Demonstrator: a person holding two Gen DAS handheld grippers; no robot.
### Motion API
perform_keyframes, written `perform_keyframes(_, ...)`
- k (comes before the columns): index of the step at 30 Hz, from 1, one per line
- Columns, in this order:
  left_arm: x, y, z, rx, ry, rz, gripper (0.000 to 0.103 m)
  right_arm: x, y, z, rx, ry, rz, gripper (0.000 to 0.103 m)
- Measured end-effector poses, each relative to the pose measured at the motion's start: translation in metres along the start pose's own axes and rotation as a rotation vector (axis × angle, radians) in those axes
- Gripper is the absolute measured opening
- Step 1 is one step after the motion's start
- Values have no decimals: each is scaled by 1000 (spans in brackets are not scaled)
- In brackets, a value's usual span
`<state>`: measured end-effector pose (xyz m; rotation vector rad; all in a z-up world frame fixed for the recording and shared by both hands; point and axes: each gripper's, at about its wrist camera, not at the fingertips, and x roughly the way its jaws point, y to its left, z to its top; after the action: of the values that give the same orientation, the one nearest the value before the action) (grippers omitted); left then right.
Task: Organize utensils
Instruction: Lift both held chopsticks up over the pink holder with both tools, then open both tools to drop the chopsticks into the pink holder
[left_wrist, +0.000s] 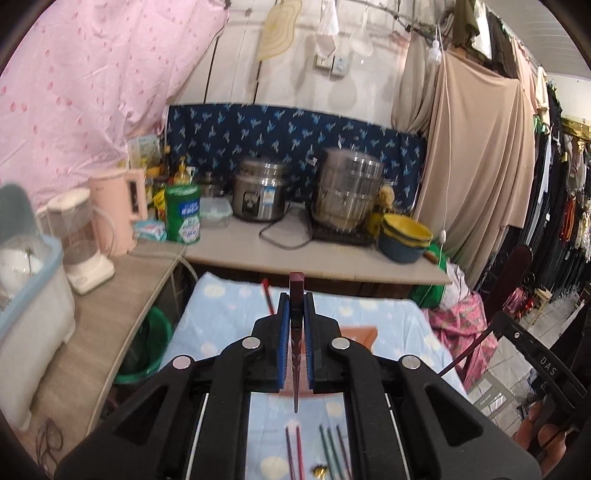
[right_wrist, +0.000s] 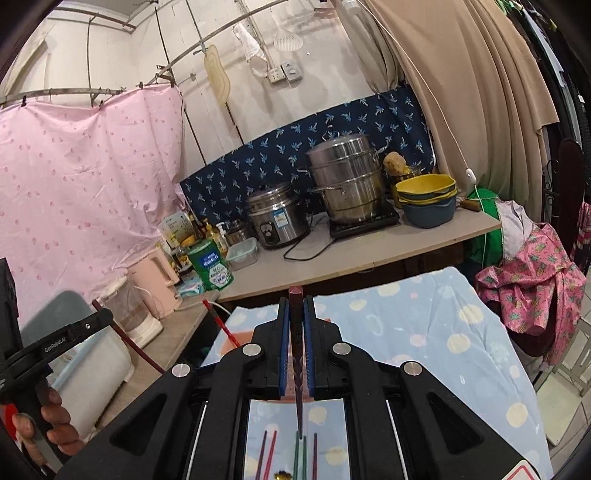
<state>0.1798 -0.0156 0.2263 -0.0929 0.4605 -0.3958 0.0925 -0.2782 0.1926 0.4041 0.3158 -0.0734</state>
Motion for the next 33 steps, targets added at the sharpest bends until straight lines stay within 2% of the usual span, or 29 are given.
perform_keyframes(5, 15, -11, 35, 18, -82, 2, 7, 22, 9, 31, 30, -64, 42, 7)
perform_keyframes(10, 39, -11, 51, 26, -119, 14, 7, 50, 12, 48, 65, -87, 63, 7)
perform_keyframes(14, 66, -6, 47, 22, -92, 25, 7, 80, 9, 44, 60, -52, 46, 7)
perform_keyframes(19, 94, 3, 26, 14, -22, 33, 7, 112, 3, 18, 45, 33, 15, 7)
perform_keyframes(25, 111, 9, 8, -1, 39, 46, 7, 131, -3, -3, 47, 100, -4, 7)
perform_keyframes(28, 112, 13, 4, -13, 53, 51, 8, 132, -6, -8, 56, 106, -2, 10)
perform_keyframes(30, 110, 15, 3, -25, 54, 55, 13, 128, -6, -8, 55, 101, -9, 18)
perform_keyframes(32, 107, 18, 2, -37, 55, 67, 36, 121, -5, -8, 49, 86, -14, 26)
perform_keyframes(33, 105, 19, 1, -43, 50, 71, 39, 117, -4, -8, 44, 79, -18, 29)
